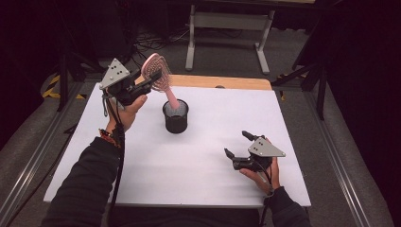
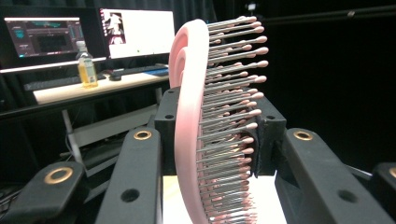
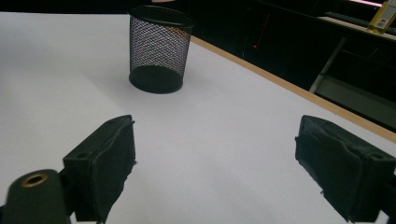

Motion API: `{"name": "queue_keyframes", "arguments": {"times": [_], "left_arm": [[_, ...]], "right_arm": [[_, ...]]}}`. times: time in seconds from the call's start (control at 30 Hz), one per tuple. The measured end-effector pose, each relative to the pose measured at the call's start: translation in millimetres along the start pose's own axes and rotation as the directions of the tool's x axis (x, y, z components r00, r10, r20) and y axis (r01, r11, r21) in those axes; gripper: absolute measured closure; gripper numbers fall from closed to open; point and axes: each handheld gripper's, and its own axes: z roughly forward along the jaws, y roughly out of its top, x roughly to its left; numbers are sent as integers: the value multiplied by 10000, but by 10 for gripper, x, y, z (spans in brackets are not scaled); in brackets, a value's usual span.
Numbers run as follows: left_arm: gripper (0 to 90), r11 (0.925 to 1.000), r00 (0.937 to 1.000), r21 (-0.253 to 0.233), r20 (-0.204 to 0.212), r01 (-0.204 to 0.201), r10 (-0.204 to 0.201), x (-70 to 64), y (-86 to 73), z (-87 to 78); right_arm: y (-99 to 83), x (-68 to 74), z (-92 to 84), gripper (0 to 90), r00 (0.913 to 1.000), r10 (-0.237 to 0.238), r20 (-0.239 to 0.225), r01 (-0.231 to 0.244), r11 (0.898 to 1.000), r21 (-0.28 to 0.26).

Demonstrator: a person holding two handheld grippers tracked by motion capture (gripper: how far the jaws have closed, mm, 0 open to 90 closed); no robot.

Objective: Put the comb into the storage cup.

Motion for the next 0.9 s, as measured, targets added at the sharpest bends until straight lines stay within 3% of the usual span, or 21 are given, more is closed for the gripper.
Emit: {"name": "queue_keyframes", "arguments": {"times": [0.23, 0.5, 0.9], "left_arm": [[639, 10000, 10000, 71, -10, 62, -62, 20, -22, 56], [639, 9990, 9996, 341, -11, -275, 275, -11, 3, 105], [639, 9931, 9989, 1077, 94, -466, 459, -81, -133, 316]], "right_arm": [[1, -3, -10, 138, 10000, 4, 49, -3, 10000, -91], [3, 0, -12, 140, 10000, 60, 55, -59, 9999, -131], [4, 6, -5, 141, 9999, 116, -11, -117, 9998, -154]]}}
